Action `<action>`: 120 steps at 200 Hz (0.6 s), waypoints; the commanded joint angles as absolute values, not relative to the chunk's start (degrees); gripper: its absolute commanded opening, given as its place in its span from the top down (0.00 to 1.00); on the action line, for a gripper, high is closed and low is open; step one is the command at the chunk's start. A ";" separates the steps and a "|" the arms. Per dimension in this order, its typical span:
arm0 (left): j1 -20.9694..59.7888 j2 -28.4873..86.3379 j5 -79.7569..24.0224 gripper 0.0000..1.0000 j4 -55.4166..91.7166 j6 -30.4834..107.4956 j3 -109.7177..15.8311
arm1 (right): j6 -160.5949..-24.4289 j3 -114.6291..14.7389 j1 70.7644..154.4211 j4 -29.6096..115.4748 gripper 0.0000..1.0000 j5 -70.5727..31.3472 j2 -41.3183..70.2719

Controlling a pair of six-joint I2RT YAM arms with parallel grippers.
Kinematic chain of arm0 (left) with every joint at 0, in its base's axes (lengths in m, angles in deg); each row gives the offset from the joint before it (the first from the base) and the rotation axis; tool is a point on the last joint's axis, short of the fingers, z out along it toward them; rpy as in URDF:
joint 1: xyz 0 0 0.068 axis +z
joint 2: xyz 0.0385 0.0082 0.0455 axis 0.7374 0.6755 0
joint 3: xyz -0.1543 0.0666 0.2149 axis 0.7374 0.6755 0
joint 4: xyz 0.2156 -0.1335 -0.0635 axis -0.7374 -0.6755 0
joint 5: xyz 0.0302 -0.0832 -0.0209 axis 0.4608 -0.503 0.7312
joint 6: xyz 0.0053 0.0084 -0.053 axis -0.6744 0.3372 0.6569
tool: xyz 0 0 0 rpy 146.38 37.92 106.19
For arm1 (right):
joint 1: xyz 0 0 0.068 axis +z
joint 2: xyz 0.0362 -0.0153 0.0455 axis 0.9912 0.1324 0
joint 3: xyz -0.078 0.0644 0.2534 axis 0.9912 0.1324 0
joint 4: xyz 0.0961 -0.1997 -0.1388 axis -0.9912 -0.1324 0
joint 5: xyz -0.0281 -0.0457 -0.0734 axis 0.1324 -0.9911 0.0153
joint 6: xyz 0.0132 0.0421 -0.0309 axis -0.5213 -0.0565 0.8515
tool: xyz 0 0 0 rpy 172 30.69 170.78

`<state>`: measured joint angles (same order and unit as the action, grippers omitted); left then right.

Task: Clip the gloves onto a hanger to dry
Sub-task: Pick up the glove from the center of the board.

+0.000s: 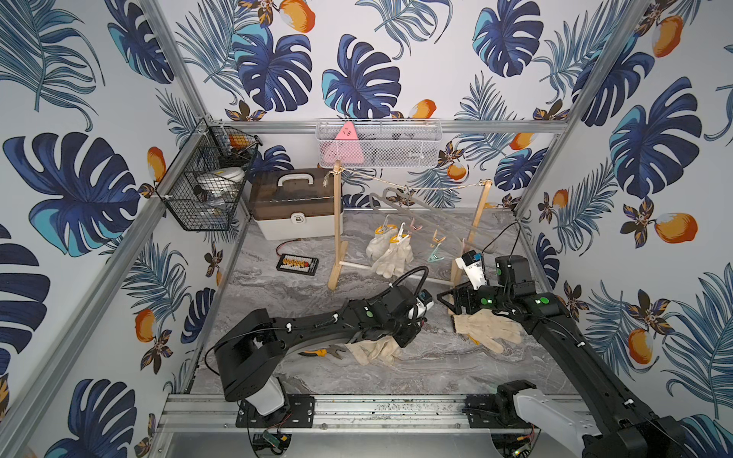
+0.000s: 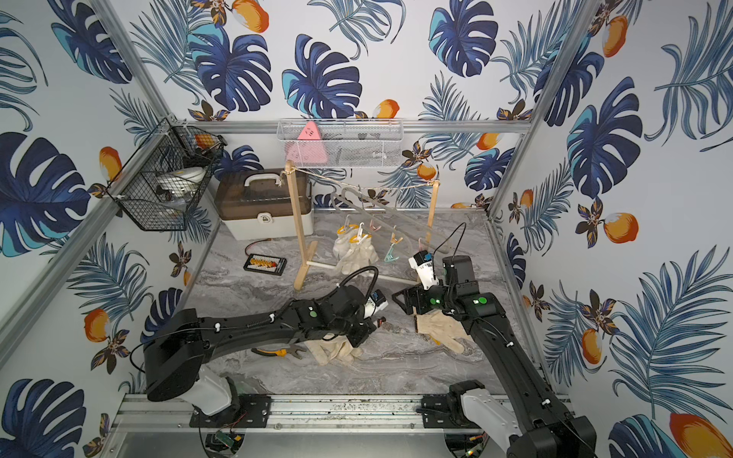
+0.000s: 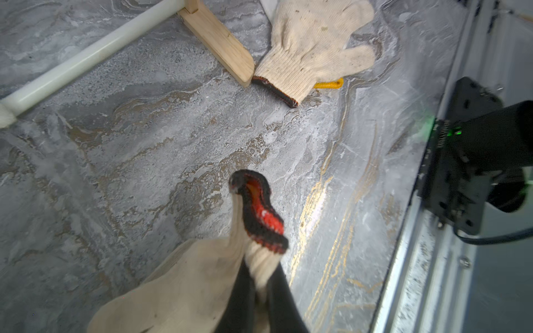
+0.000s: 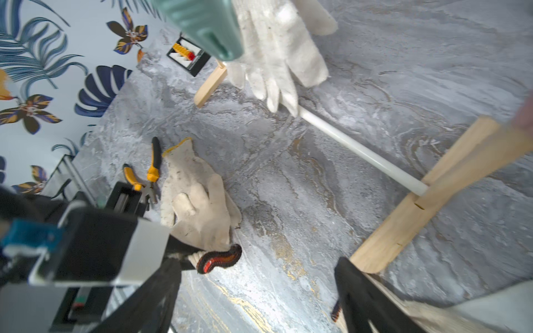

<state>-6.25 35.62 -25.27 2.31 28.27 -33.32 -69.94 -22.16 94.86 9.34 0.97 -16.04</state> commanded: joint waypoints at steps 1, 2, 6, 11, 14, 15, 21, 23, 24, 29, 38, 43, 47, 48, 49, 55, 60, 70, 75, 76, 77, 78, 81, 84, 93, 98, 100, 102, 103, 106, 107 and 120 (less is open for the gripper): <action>-2.68 32.23 -38.74 1.00 -0.64 27.10 -35.14 | -69.50 -21.79 94.87 12.47 0.15 11.47 -16.72; -2.55 32.15 -39.14 1.00 -0.81 27.05 -35.30 | -69.55 -21.75 94.87 12.63 0.15 11.82 -16.73; -1.81 31.58 -40.55 1.00 -1.42 26.96 -35.93 | -69.65 -21.64 94.85 13.24 0.16 13.30 -16.78; -1.10 30.99 -42.22 0.99 -2.38 26.83 -36.60 | -69.78 -21.54 94.87 14.00 0.16 15.12 -16.84; -0.41 30.63 -43.13 0.99 -2.78 26.70 -37.07 | -69.77 -21.53 94.87 14.53 0.16 16.19 -16.87; -0.32 30.51 -43.40 0.99 -2.98 26.68 -37.14 | -69.81 -21.53 94.87 14.68 0.17 16.50 -16.85; 0.75 29.81 -45.00 0.99 -3.77 26.48 -37.78 | -69.97 -21.49 94.87 15.71 0.17 18.47 -16.89; 1.02 29.61 -45.52 0.99 -4.03 26.47 -38.01 | -70.06 -21.41 94.87 16.08 0.18 19.01 -16.86; 1.23 29.52 -45.79 0.99 -4.13 26.47 -38.18 | -70.09 -21.38 94.87 16.24 0.18 19.32 -16.84; 2.09 29.10 -47.03 0.99 -4.66 26.44 -38.69 | -70.43 -21.29 94.87 17.06 0.18 20.64 -16.94; 3.57 28.36 -49.55 0.99 -5.69 26.31 -39.68 | -71.09 -21.02 94.87 19.16 0.20 22.94 -17.09; 4.59 28.02 -50.96 0.99 -6.25 26.30 -40.21 | -71.64 -20.85 94.83 20.50 0.21 24.01 -17.31; 5.28 27.69 -51.99 0.99 -6.63 26.30 -40.63 | -72.02 -20.75 94.82 21.39 0.22 24.81 -17.37; 5.47 27.64 -52.23 0.99 -6.75 26.30 -40.77 | -72.12 -20.70 94.85 21.75 0.22 24.99 -17.41; 5.62 27.61 -52.48 0.99 -6.85 26.25 -40.88 | -72.22 -20.68 94.86 22.02 0.22 25.17 -17.38; 6.56 27.23 -53.91 0.99 -7.26 26.30 -41.46 | -72.71 -20.49 94.87 23.44 0.24 26.21 -17.45; 7.44 26.92 -55.34 0.99 -7.38 26.58 -41.91 | -72.99 -20.48 94.87 24.66 0.25 26.82 -17.48; 8.89 26.47 -58.51 0.99 -6.93 27.61 -42.60 | -73.47 -20.63 94.87 26.64 0.28 27.89 -17.24; 9.42 26.29 -59.87 0.99 -6.74 27.97 -42.86 | -73.62 -20.73 94.87 27.49 0.30 28.56 -16.92; 9.53 26.24 -60.17 0.99 -6.72 28.01 -42.89 | -73.63 -20.78 94.87 27.66 0.30 28.75 -16.83; 9.62 26.21 -60.40 0.99 -6.70 28.12 -42.99 | -73.70 -20.88 94.87 27.94 0.31 29.01 -16.71; 9.71 26.24 -60.65 0.99 -6.65 28.17 -43.09 | -73.70 -20.88 94.87 27.94 0.31 29.01 -16.71; 9.96 26.18 -61.45 0.99 -6.50 28.52 -43.29 | -73.78 -21.02 94.88 28.42 0.32 29.40 -16.47; 10.25 26.05 -62.15 0.99 -6.25 28.80 -43.43 | -73.92 -21.20 94.95 28.82 0.33 29.85 -16.31; 11.05 25.78 -64.09 0.99 -4.89 30.00 -43.54 | -74.29 -21.67 95.02 30.21 0.37 31.18 -15.65; 11.33 25.59 -65.09 0.99 -4.05 30.79 -43.48 | -74.50 -21.97 95.09 30.89 0.39 31.89 -15.14; 11.57 25.57 -65.29 0.99 -3.70 31.07 -43.46 | -74.62 -22.12 95.12 31.21 0.40 32.10 -14.91; 11.72 25.50 -65.73 0.99 -3.39 31.25 -43.45 | -74.70 -22.13 95.17 31.28 0.40 32.24 -14.85; 11.77 25.49 -65.91 0.99 -3.24 31.41 -43.45 | -74.80 -22.19 95.25 31.53 0.41 32.38 -14.68; 11.90 25.41 -66.45 0.99 -2.80 31.86 -43.50 | -74.98 -22.27 95.37 31.96 0.41 32.68 -14.40; 11.99 25.44 -66.66 0.99 -2.63 31.98 -43.48 | -75.01 -22.30 95.43 32.14 0.42 32.79 -14.34; 12.55 25.31 -68.49 0.99 -0.80 33.56 -43.40 | -74.69 -23.20 96.43 32.46 0.44 33.44 -13.07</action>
<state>11.56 25.85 -60.76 -4.88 29.91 -43.05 -73.72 -21.77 95.30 27.30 29.16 -14.68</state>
